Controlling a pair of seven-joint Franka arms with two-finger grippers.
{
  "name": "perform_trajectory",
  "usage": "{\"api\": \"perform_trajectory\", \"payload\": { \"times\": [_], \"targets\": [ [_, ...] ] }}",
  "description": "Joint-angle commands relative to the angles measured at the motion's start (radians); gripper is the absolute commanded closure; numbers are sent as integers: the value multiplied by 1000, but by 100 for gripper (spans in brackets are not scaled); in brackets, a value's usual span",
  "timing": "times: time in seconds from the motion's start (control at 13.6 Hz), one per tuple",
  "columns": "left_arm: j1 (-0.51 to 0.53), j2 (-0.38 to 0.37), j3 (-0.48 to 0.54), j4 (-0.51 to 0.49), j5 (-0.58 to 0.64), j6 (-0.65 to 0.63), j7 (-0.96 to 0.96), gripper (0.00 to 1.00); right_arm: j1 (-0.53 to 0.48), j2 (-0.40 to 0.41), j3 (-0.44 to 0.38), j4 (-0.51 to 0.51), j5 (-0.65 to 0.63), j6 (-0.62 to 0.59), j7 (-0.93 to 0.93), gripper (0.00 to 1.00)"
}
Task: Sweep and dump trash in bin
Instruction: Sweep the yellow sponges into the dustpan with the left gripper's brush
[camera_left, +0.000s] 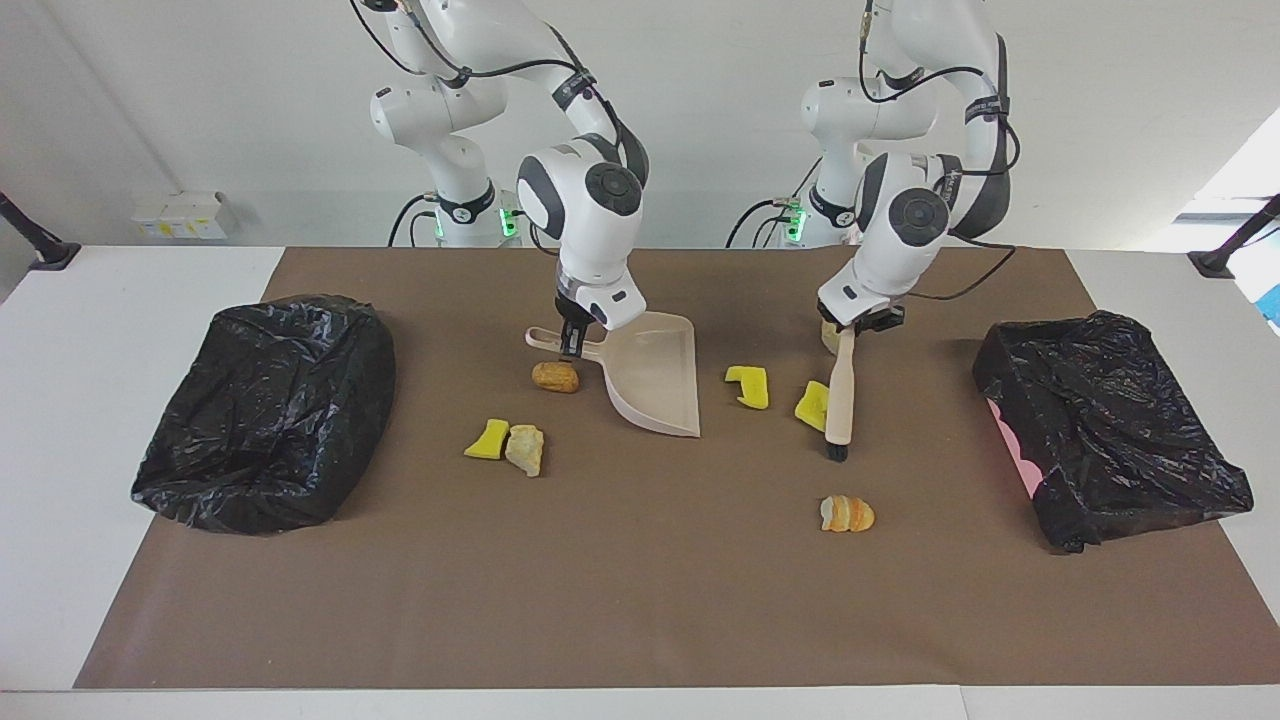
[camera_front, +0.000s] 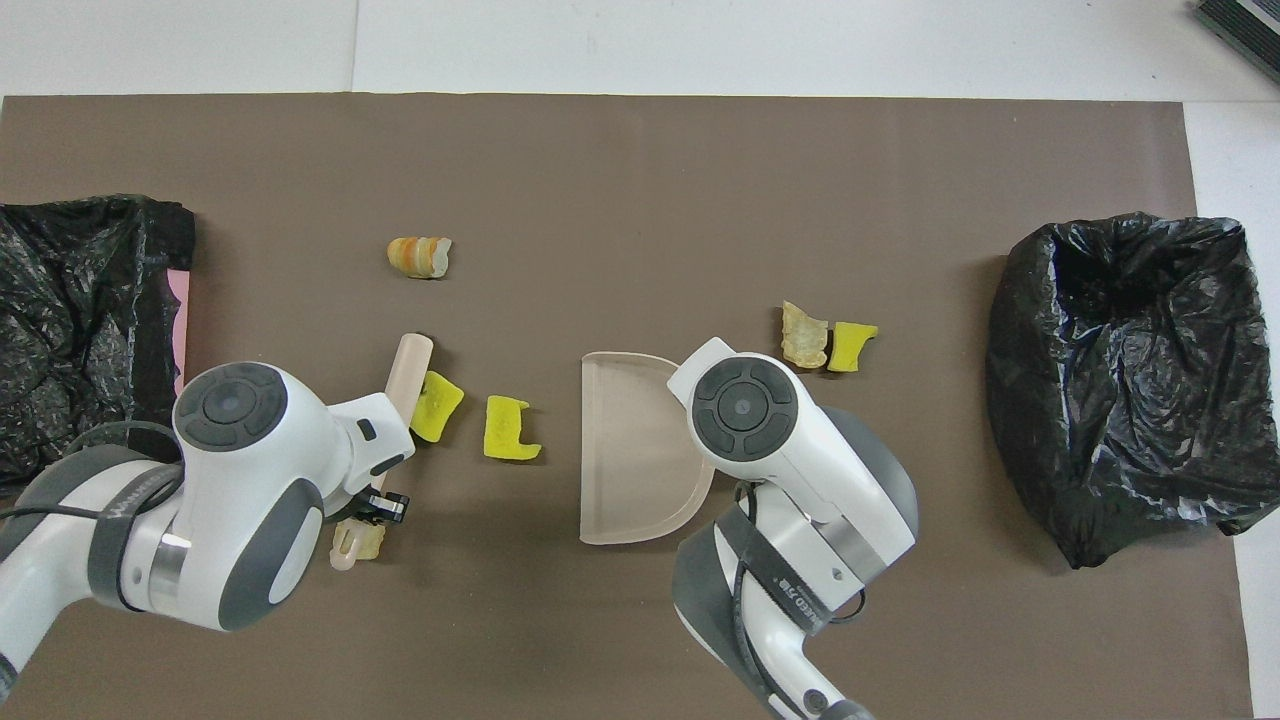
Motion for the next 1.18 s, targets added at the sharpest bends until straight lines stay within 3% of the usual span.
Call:
{"api": "perform_trajectory", "payload": {
  "times": [0.0, 0.59, 0.96, 1.1],
  "targets": [
    [-13, -57, -56, -54, -98, 0, -40, 100, -10, 8, 5, -18, -19, 43, 10, 100],
    [-13, -45, -326, -13, -350, 95, -255, 100, -26, 37, 5, -18, -2, 92, 44, 100],
    [-2, -6, -331, 90, -364, 83, -347, 100, -26, 43, 5, -4, -2, 80, 44, 100],
    [4, -23, -314, 104, -364, -9, -404, 100, -23, 45, 5, 0, -2, 78, 46, 100]
  ]
}}
